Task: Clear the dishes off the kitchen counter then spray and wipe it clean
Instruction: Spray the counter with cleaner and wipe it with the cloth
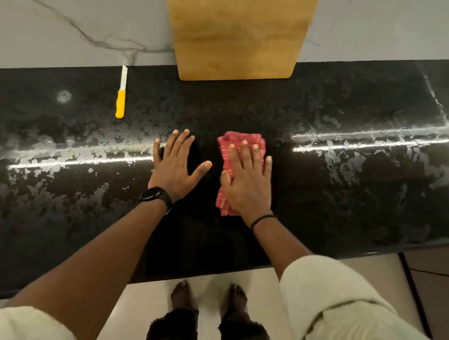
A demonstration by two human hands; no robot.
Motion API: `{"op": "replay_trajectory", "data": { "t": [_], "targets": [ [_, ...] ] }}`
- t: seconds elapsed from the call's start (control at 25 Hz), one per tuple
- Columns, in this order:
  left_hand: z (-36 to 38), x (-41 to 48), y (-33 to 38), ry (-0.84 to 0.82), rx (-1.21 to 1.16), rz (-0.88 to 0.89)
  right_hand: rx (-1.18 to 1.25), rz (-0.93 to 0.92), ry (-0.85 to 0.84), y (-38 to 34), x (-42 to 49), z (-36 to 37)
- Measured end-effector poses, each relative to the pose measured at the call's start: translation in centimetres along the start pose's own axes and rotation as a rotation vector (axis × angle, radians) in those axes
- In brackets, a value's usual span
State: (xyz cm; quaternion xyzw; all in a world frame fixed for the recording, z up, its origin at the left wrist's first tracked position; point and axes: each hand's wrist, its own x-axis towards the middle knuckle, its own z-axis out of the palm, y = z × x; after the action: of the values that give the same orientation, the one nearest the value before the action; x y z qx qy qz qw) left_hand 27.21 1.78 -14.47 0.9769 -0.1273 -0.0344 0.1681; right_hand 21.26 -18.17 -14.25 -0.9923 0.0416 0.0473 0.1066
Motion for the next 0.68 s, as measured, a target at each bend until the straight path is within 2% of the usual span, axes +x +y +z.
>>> {"op": "replay_trajectory", "data": {
  "t": [0.16,0.24,0.36,0.48,0.68],
  "targets": [
    [0.4,-0.2,-0.2,0.020,0.020,-0.007,0.014,-0.177,-0.056,0.6,-7.9,1.3],
    [0.3,-0.6,0.3,0.015,0.034,-0.036,-0.006,-0.165,-0.070,4.1,-11.6,1.1],
    [0.5,-2.3,2.6,0.030,-0.003,-0.145,-0.051,-0.050,-0.042,12.2,-14.3,-0.5],
    [0.9,-3.6,4.3,0.036,0.012,-0.165,-0.065,0.093,-0.034,17.8,-12.7,-2.6],
    [1.2,-2.9,4.1,0.048,-0.009,-0.182,-0.059,0.121,-0.034,18.3,-5.8,-3.7]
  ]
}}
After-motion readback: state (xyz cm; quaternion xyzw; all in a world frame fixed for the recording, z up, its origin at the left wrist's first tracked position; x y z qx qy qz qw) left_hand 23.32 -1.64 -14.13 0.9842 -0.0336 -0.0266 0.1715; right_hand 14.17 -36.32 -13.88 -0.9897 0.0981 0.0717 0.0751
